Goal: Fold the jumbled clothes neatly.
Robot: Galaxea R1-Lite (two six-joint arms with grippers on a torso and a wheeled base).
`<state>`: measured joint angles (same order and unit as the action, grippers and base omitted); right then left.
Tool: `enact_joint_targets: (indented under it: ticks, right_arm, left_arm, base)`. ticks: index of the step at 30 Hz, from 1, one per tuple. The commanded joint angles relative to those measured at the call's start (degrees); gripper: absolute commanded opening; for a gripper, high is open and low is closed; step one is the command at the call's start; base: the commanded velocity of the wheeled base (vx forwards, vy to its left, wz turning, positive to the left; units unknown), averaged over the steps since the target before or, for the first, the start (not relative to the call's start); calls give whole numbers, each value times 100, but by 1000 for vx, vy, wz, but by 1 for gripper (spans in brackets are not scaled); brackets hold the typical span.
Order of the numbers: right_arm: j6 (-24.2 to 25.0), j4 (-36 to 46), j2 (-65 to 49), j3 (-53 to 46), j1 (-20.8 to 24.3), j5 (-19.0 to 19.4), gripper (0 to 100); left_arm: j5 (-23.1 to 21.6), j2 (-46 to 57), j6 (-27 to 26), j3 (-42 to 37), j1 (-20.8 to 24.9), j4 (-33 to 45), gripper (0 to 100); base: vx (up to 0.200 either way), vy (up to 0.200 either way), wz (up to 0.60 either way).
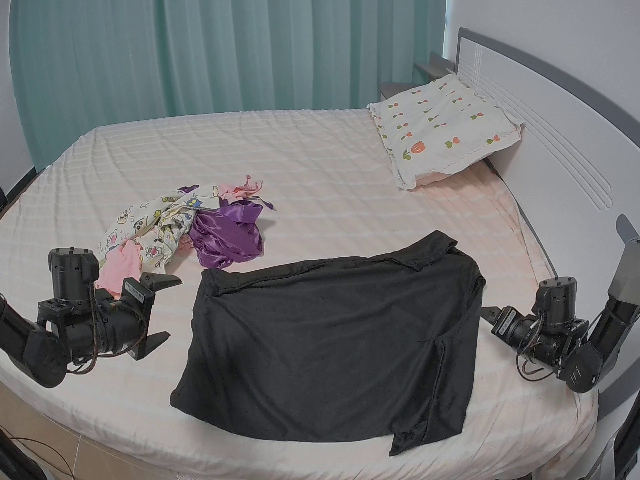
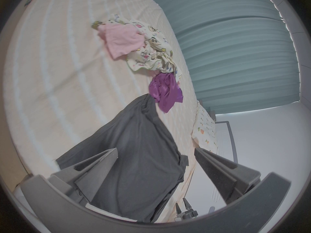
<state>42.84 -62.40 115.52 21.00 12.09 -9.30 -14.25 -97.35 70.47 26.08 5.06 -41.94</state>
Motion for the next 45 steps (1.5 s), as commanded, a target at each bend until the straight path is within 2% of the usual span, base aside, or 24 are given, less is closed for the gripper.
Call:
enact_joint_targets:
  ticks: [1, 3, 7, 15, 24, 30, 36, 38, 45]
  right_arm:
    - [14, -9, -126, -431, 364, -28, 100]
    - [-47, -9, -56, -404, 417, -54, 100]
    - [-469, -9, 226, -334, 724, -353, 100]
    - [-1093, 106, 876, 519, 1041, -986, 100]
    - [-1533, 563, 1359, 1204, 1331, -1337, 100]
    - [-1867, 545, 1482, 1195, 1225, -1425, 100]
    - [-2043, 545, 1148, 809, 812, -1417, 100]
    - [-2130, 536, 832, 396, 496, -1417, 100]
    - [-2174, 114, 164, -650, 30, -1329, 100]
  left_arm:
    - [-16, 428, 1, -569, 30, -8, 100]
    - [-16, 428, -7, -639, 30, -8, 100]
    - [-25, 393, -7, -665, 30, -8, 100]
    - [-16, 270, -7, -639, -14, -8, 100]
    - [-25, 252, 1, -612, -23, -8, 100]
    - [-34, 261, 19, -595, -23, -8, 100]
    - [-60, 261, 19, -595, -23, -8, 100]
    - [-78, 287, 19, -595, -23, -8, 100]
    - [-78, 305, 19, -586, -23, -8, 100]
  base:
    - [-200, 0, 0]
    - [0, 0, 0]
    - [0, 0, 0]
    - [0, 0, 0]
    - [0, 0, 0]
    - [0, 0, 0]
    - [0, 0, 0]
    - [0, 0, 0]
    - [0, 0, 0]
